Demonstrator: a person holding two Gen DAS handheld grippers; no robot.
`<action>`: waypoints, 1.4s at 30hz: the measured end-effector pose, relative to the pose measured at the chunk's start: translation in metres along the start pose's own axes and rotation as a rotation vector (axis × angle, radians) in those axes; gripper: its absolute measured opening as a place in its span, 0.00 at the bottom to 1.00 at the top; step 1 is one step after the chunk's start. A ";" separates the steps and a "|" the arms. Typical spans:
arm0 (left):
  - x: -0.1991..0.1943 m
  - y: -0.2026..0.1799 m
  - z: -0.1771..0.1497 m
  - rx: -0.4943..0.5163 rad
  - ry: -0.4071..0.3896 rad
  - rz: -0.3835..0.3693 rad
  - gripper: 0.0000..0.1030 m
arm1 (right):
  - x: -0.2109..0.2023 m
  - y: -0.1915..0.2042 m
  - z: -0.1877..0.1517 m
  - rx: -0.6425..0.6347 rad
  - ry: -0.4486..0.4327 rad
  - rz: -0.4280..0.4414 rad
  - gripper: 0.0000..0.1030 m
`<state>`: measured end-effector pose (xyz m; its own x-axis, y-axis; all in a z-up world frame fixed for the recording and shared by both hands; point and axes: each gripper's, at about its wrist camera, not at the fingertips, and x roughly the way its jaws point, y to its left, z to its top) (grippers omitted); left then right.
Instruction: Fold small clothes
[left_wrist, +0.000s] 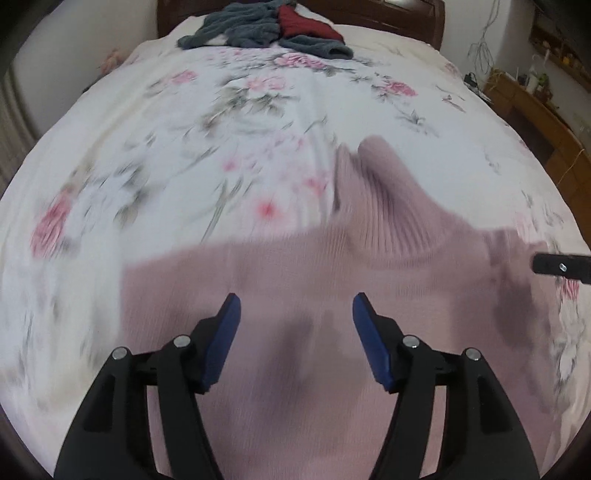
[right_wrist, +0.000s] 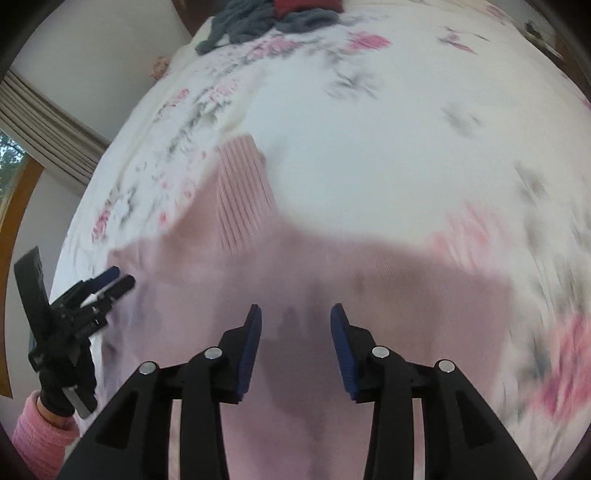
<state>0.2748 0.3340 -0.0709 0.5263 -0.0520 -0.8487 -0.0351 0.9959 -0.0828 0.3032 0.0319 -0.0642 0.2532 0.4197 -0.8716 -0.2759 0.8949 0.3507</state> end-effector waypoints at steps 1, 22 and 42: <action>0.007 -0.001 0.009 0.008 0.002 -0.003 0.61 | 0.010 0.001 0.016 0.006 0.000 0.018 0.39; 0.073 -0.033 0.050 0.078 0.027 -0.112 0.10 | 0.103 0.030 0.092 -0.002 0.014 0.161 0.09; -0.029 -0.014 -0.051 0.091 -0.120 -0.313 0.09 | -0.008 0.053 -0.018 -0.258 -0.047 0.267 0.09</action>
<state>0.2169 0.3182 -0.0713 0.5961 -0.3521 -0.7216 0.2169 0.9359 -0.2776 0.2698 0.0736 -0.0448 0.1817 0.6449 -0.7423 -0.5612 0.6879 0.4602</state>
